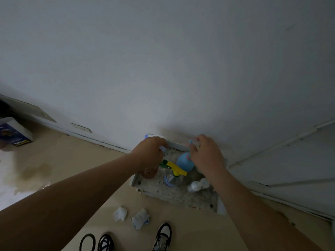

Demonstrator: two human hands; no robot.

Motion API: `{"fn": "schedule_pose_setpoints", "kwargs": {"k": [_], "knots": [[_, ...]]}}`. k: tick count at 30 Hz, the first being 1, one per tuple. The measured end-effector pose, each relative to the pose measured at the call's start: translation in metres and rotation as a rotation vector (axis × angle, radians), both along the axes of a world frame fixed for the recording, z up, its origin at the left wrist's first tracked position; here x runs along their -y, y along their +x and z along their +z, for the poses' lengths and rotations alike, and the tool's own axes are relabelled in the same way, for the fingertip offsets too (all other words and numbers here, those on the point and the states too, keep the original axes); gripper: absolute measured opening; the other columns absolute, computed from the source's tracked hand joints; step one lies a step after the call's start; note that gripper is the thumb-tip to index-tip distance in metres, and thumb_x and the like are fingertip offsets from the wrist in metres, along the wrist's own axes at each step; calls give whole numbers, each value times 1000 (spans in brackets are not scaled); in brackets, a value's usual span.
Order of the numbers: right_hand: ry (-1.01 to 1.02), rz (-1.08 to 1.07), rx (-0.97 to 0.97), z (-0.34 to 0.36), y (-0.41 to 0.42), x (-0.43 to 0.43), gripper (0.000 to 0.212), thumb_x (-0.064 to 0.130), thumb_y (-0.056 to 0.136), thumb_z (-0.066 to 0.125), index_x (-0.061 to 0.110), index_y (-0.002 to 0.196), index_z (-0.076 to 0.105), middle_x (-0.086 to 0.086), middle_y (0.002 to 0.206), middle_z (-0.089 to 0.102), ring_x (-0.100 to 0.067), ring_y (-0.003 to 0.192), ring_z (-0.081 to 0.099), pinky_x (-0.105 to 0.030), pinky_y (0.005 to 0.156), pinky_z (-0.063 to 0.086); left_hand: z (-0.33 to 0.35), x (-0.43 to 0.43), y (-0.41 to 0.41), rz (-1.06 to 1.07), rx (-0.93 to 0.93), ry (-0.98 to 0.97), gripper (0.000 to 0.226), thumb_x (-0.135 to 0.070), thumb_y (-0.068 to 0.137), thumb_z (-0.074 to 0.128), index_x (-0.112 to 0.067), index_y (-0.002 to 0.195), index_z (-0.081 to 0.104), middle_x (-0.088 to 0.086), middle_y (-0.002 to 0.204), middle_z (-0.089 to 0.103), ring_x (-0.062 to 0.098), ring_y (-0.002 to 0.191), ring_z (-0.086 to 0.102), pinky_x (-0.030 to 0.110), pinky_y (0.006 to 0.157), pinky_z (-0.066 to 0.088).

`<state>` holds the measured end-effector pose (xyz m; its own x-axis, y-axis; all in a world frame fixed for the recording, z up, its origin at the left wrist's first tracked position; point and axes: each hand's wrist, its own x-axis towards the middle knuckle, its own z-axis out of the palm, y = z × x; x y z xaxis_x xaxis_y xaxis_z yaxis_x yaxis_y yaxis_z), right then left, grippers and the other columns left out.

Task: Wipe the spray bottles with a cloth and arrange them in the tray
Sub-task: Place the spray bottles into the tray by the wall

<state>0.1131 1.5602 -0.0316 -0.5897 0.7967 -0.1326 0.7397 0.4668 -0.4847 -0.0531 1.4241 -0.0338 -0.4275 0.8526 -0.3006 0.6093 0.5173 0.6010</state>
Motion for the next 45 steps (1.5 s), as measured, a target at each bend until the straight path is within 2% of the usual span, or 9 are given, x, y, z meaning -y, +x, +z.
{"fn": "schedule_pose_setpoints", "kwargs": {"k": [5,16,21,27,32,34,38,41,45], "knots": [[-148,74,358,-28,-17,-12,26,30,95,64,10,111,64,-10,108,68,-28,100,66,-30,74,45,-14,7,-8,88,1,-52,40,-8,94,51,-24,124,72,5,131,68,24,117,63,35,100,52],[38,267,183,-50,-53,-7,17,28,100,55,19,111,66,-7,105,68,-27,96,63,-34,75,51,-21,30,-14,169,-23,-94,35,-14,96,57,-25,126,70,1,128,68,19,114,63,32,97,53],[-20,325,125,-49,-43,-9,35,41,94,64,23,125,65,-5,116,65,-26,108,60,-41,87,53,-12,18,-8,161,-70,-1,30,-14,95,58,-20,120,73,3,127,69,24,116,63,35,98,51],[151,158,-85,-7,19,-48,32,28,96,58,10,119,71,-17,109,67,-38,102,63,-47,87,55,6,-17,10,40,-91,160,33,-13,90,52,-11,113,76,9,117,71,29,109,67,39,96,53],[-336,-36,168,-7,64,-70,54,47,101,53,22,148,51,-4,154,48,-26,139,47,-42,116,38,5,-43,45,-52,-20,234,36,-14,80,52,-9,106,77,9,111,72,31,101,70,38,91,56],[-434,-111,81,-15,66,-68,48,39,101,58,20,144,53,-5,149,52,-25,131,54,-35,108,45,1,-44,53,-52,-20,227,31,-9,82,57,-9,105,77,9,112,72,31,102,70,35,91,55],[-755,-382,-39,-27,51,-65,24,28,99,57,20,122,54,-16,91,71,-29,66,67,-31,54,55,-8,-40,58,-18,-30,123,29,-8,92,60,-11,116,75,7,126,70,27,117,65,33,100,49],[-827,-531,-128,-34,39,-59,27,25,99,57,-1,107,63,-22,71,67,-28,51,59,-32,50,53,-19,-35,60,-37,-27,-9,31,-16,98,57,-16,125,72,8,134,67,26,125,61,34,105,49],[-905,-638,-208,-37,25,-51,30,21,97,62,-8,102,65,-22,69,63,-25,45,54,-28,44,49,-22,-31,66,-71,-100,-72,23,-20,100,53,-17,104,75,7,101,75,26,90,70,30,73,52]]}}
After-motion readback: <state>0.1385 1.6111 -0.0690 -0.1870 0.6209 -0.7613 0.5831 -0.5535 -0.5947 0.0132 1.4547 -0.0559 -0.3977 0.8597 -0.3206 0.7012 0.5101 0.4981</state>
